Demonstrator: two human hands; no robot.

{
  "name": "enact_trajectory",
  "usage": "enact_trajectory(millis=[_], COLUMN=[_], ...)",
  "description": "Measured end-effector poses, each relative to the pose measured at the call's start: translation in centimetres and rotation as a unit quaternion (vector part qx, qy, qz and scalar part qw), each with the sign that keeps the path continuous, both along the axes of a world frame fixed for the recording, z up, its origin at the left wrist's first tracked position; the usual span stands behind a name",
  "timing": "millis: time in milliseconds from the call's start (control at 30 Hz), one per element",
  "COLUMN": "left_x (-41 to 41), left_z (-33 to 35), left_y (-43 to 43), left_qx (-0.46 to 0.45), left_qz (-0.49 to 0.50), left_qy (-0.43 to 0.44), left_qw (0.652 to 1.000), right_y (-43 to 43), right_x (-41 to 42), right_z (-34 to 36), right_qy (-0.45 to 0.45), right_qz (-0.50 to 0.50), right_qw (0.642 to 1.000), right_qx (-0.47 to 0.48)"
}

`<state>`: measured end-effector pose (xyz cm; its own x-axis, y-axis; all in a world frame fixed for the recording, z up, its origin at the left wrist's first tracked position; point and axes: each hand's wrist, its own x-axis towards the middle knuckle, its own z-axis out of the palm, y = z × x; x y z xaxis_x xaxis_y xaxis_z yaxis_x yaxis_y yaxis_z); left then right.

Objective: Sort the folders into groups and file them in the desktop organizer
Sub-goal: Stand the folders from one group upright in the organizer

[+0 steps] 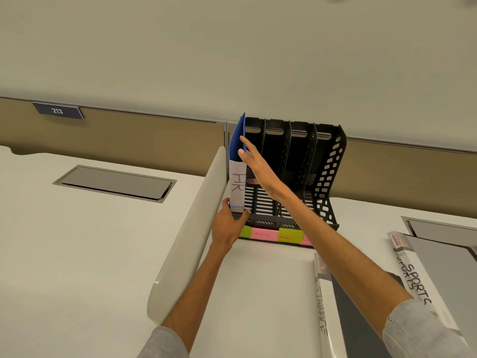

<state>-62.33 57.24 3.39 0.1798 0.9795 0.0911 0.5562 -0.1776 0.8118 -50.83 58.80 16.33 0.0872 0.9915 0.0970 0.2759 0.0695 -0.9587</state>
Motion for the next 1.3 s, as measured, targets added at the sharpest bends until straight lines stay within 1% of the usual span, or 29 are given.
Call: enact_trajectory(millis=[133, 300, 400, 533, 600, 800, 1000, 1167, 1300], left_x=[-0.1, -0.4, -0.2, 1.1, 2.3, 7.3, 14.1, 21.2, 27.7], left_z=[-0.3, 0.5, 1.0, 1.7, 2.0, 2.1, 1.5, 1.3, 0.9], left_y=[-0.9, -3.3, -5.0, -7.3, -8.5, -13.0, -16.8, -21.2, -24.4], left_qx=[0.001, 0.033, 0.061, 0.117, 0.127, 0.113, 0.079, 0.103, 0.11], left_qz=[0.017, 0.048, 0.038, 0.022, 0.006, -0.063, -0.12, -0.133, -0.155], left_qy=[-0.003, -0.007, -0.014, -0.006, 0.004, 0.007, 0.012, 0.013, 0.036], left_qw=[1.0, 0.998, 0.997, 0.993, 0.992, 0.992, 0.99, 0.986, 0.981], right_y=[-1.7, -4.7, -7.0, -10.7, -12.5, -18.4, -24.4, -29.7, -34.1], right_x=[0.3, 1.5, 2.6, 4.6, 6.1, 11.6, 19.4, 27.9, 34.8], right_z=[0.5, 0.5, 0.2, -0.2, -0.5, -1.2, -3.4, -5.7, -6.8], right_qy=[0.005, 0.01, -0.002, 0.009, 0.009, 0.004, -0.037, -0.014, -0.02], right_qz=[0.004, -0.014, -0.037, -0.071, -0.091, -0.146, -0.214, -0.262, -0.283], right_qw=[1.0, 1.0, 0.999, 0.997, 0.996, 0.989, 0.975, 0.963, 0.956], right_qx=[-0.009, -0.008, -0.011, -0.011, -0.01, -0.018, -0.039, -0.07, -0.077])
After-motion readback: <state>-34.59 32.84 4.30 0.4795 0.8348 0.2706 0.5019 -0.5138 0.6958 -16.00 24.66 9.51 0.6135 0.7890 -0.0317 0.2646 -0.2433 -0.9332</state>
